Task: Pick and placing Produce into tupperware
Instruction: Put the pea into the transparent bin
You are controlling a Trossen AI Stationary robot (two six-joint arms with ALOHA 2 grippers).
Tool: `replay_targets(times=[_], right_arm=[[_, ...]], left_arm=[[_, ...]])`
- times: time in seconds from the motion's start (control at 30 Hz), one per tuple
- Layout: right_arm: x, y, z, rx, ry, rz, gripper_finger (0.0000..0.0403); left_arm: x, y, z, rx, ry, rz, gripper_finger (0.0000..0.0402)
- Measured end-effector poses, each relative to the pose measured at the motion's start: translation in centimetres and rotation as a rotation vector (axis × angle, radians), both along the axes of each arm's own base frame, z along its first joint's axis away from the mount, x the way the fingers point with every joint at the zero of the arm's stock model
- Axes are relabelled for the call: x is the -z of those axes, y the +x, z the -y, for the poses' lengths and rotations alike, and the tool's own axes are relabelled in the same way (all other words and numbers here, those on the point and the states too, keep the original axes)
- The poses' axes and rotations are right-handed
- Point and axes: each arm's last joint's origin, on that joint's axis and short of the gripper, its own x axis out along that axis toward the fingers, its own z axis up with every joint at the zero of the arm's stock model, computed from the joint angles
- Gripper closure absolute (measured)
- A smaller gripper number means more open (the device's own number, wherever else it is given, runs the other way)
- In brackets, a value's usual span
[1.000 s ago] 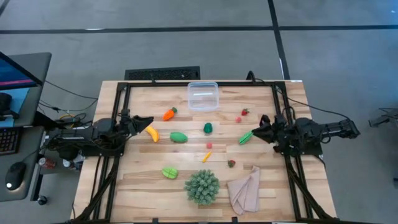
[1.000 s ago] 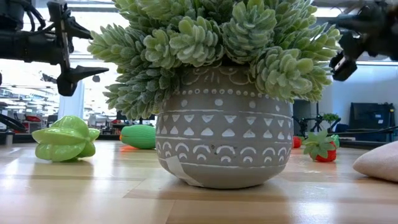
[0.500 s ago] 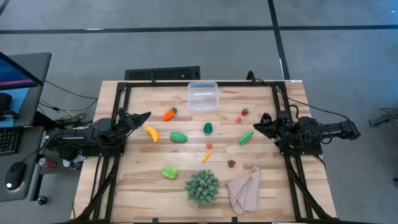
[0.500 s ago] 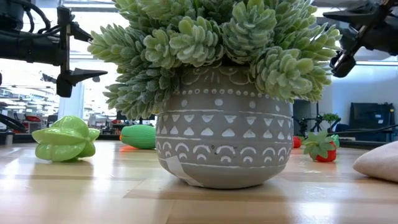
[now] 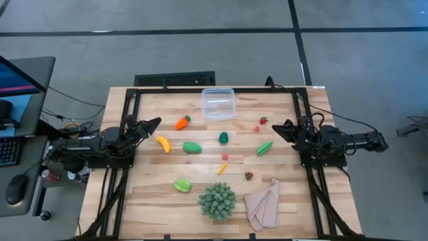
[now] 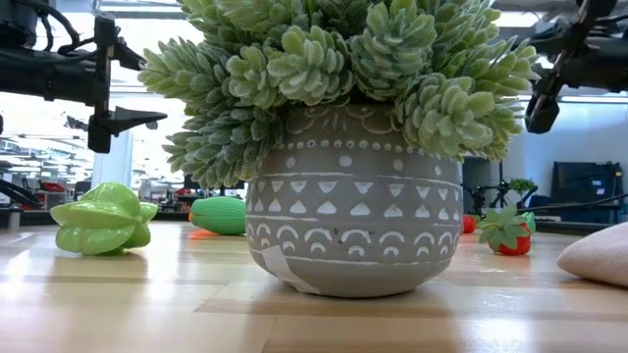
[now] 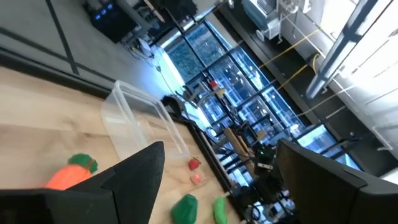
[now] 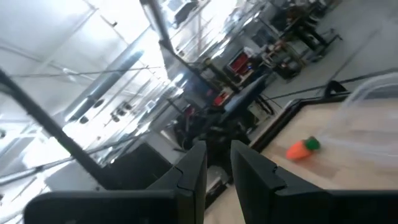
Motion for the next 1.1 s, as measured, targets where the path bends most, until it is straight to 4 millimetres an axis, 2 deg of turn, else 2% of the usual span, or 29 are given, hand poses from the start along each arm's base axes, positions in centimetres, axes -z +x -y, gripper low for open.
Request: replay_targets(times=[0.33,0.6,0.83,0.93,1.1], right_arm=[[0.6,0.1,-0.1,-0.024,0.089,-0.038,0.0335],[1.0,0.2,0.1,0.003,0.057,-0.090,0.0335],[1.9,0.3,0.1,0.015,0.043,-0.184,0.0335],[1.9,0.3,0.1,0.037,-0.005,-0.200,0.0335],[1.8,0.3,0.2,0.045,-0.007,-0.196,0.0335]], left_arm=[[0.0,0.0,0.0,-0.018,0.012,-0.010,0.0102],[0.1,0.4,0.6,0.244,0.099,-0.058,0.0102],[0.7,0.9,0.7,0.271,0.121,-0.149,0.0103],[1.0,1.1,0.8,0.323,0.154,-0.194,0.0117],[1.0,1.2,1.0,0.395,0.164,-0.198,0.0164]])
